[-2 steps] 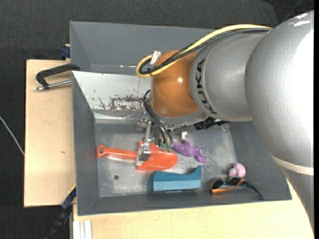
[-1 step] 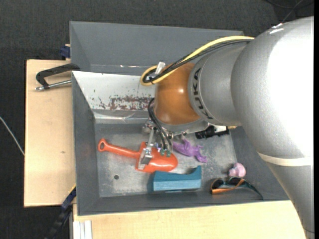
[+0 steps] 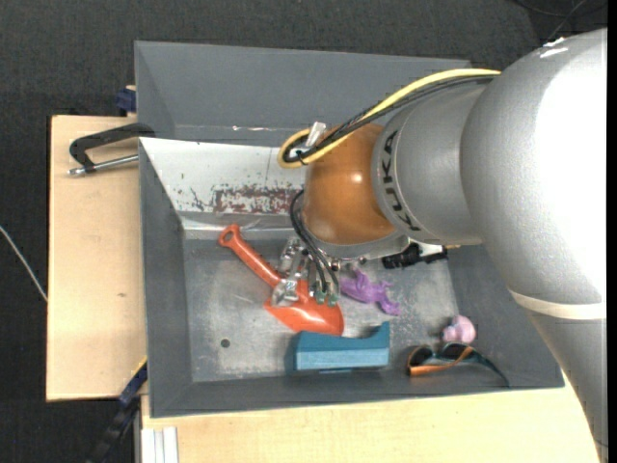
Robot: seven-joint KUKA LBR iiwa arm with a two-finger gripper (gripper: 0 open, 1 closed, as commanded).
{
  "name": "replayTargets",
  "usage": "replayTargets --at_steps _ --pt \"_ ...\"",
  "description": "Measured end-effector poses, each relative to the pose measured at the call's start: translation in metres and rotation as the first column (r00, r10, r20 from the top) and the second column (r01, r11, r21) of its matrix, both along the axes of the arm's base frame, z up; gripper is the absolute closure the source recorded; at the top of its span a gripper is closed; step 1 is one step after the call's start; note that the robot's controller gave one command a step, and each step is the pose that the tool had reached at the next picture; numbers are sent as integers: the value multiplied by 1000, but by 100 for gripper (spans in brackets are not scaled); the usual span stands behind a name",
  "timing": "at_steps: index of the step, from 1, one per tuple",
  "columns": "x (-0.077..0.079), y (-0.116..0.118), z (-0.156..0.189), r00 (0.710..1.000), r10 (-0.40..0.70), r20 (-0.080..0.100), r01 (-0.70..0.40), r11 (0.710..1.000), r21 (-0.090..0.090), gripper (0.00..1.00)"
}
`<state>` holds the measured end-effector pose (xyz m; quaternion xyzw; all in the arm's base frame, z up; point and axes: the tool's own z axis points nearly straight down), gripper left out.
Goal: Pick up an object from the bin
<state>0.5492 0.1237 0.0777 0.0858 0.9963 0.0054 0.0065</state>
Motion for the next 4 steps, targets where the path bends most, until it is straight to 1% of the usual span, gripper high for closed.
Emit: replayTargets --at_steps 2,4 --pt "0 0 2 1000 1 -2 -1 1000 -1 100" --pt "0 1 10 1000 1 -8 -1 1000 -5 100"
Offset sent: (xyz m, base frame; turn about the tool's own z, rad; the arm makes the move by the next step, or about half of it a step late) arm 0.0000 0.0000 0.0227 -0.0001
